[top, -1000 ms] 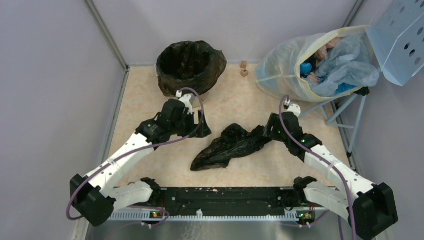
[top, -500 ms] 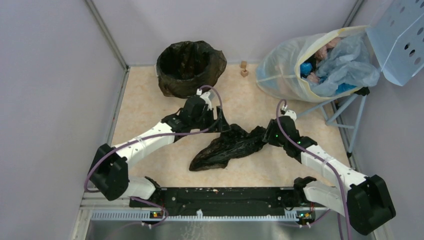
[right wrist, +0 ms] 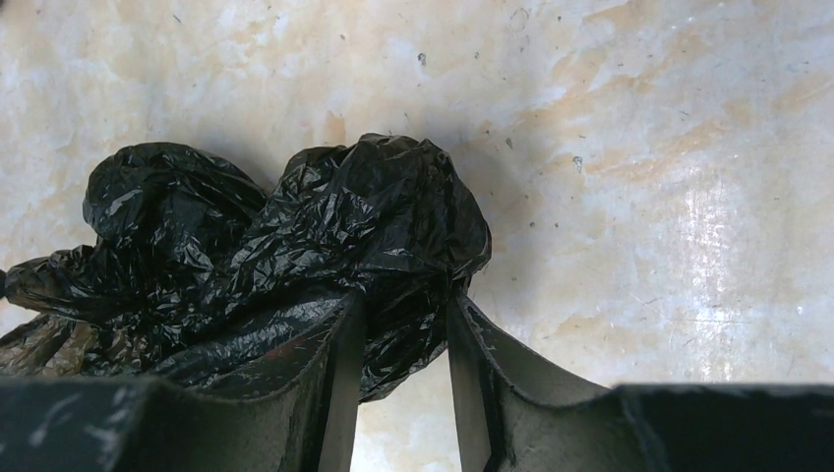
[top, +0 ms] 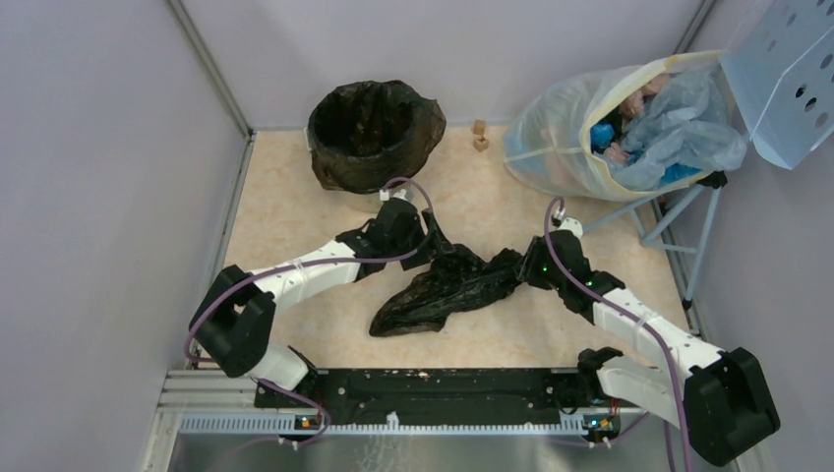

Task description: Put the trash bags into the trash bin

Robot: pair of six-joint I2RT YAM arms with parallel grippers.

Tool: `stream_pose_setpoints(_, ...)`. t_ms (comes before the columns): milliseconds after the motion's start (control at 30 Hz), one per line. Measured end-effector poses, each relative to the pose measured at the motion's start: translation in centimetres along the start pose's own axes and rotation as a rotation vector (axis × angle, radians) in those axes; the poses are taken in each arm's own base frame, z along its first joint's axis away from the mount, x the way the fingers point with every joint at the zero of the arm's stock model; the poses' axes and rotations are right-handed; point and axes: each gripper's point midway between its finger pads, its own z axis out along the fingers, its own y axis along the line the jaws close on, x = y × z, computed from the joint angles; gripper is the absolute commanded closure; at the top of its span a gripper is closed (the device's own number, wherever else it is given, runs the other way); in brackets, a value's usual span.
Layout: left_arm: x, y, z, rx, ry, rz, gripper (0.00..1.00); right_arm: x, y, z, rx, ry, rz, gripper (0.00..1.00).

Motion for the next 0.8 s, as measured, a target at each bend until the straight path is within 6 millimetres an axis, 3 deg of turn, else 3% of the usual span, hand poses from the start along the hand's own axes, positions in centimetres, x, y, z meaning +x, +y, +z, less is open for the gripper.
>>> stream_pose_setpoints(133, 0.8, 1.1, 0.3, -0.035, 0.007, -0.07, 0.26, -0.1, 0.1, -0.1, -0.003, -0.003, 0.0, 0.64)
stream_pose_setpoints(233, 1.3, 0.8, 1.0, -0.028, 0.016, -0.096, 0.34, -0.1, 0.1, -0.1, -0.004, -0.004, 0.0, 0.64)
stream_pose_setpoints(333, 1.9, 1.5, 2.2, -0.047, 0.033, -0.107, 0.61, -0.1, 0.1, -0.1, -0.005, -0.004, -0.001, 0.68)
stream_pose_setpoints(433, 2.2, 2.2, 3.4, -0.065, 0.043, -0.098, 0.94, -0.1, 0.1, -0.1, -0.006, -0.003, -0.004, 0.83)
stream_pose_setpoints(467, 2.2, 2.2, 3.8, -0.068, 0.046, -0.085, 1.0, -0.1, 0.1, -0.1, -0.006, -0.002, -0.008, 0.89)
stream_pose_setpoints(533, 1.9, 2.1, 4.6, -0.077, 0.048, -0.065, 1.0, -0.1, 0.1, -0.1, -0.007, -0.002, -0.011, 1.0)
stream_pose_setpoints(667, 0.1, 1.9, 5.3, -0.103, 0.006, -0.006, 1.0, -0.5, 0.0, -0.7, -0.008, -0.021, -0.014, 1.0)
stream_pose_setpoints(800, -2.0, 2.6, 3.6, -0.123, -0.073, 0.037, 1.0, -1.6, -0.4, -2.1, 0.002, -0.08, -0.009, 1.0)
